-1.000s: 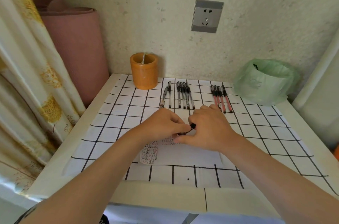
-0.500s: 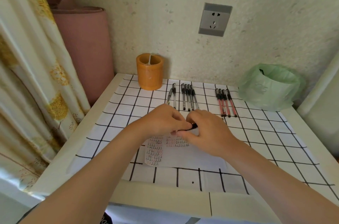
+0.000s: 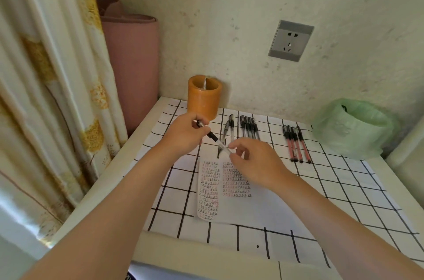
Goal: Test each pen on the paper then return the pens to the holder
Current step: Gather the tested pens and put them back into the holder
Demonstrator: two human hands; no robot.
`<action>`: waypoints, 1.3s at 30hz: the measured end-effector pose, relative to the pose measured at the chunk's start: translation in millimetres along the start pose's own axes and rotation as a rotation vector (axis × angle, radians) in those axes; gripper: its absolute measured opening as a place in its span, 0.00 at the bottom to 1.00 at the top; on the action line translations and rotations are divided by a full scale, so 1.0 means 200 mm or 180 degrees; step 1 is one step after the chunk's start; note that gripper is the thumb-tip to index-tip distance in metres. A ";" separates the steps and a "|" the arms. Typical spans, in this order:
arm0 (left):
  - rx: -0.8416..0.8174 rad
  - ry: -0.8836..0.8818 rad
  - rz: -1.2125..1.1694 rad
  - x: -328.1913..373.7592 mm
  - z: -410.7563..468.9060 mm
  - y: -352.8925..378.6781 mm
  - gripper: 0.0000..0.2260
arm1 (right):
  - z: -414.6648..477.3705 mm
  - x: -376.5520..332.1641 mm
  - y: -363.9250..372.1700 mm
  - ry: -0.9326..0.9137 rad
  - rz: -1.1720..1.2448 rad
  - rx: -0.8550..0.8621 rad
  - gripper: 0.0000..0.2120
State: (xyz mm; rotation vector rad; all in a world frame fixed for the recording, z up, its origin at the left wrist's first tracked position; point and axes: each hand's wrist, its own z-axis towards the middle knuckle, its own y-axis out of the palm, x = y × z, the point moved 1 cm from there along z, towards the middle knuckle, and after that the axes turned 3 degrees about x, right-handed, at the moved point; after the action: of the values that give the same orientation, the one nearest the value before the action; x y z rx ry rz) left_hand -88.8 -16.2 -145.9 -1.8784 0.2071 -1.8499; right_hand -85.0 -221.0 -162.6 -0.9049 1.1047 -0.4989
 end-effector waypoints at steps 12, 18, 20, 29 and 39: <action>-0.0128 0.0036 0.0847 -0.17 0.12 -0.19 0.04 | 0.46 -0.13 0.12 0.0802 -0.1116 -0.0536 0.07; -0.0693 0.0197 0.1265 -0.21 0.12 -0.20 0.06 | 0.49 -0.14 0.16 0.0799 -0.1176 -0.0612 0.12; -0.0740 0.0256 0.1369 -0.21 0.11 -0.17 0.06 | 0.49 -0.13 0.15 0.0892 -0.1181 -0.0645 0.13; -0.0371 0.0534 0.2069 -0.18 0.09 -0.08 0.08 | 0.45 -0.10 0.15 0.0654 -0.1600 -0.0779 0.07; -0.0134 0.0547 0.1763 -0.20 0.09 -0.04 0.22 | 0.36 -0.06 0.19 -0.0234 -0.0718 -0.0481 0.14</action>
State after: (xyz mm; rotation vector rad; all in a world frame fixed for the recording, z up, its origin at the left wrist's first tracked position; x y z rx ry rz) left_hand -76.7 11.8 -178.4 -1.4837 0.7477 -1.6168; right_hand -26.1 -164.6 -175.1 -1.1794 0.9881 -0.5676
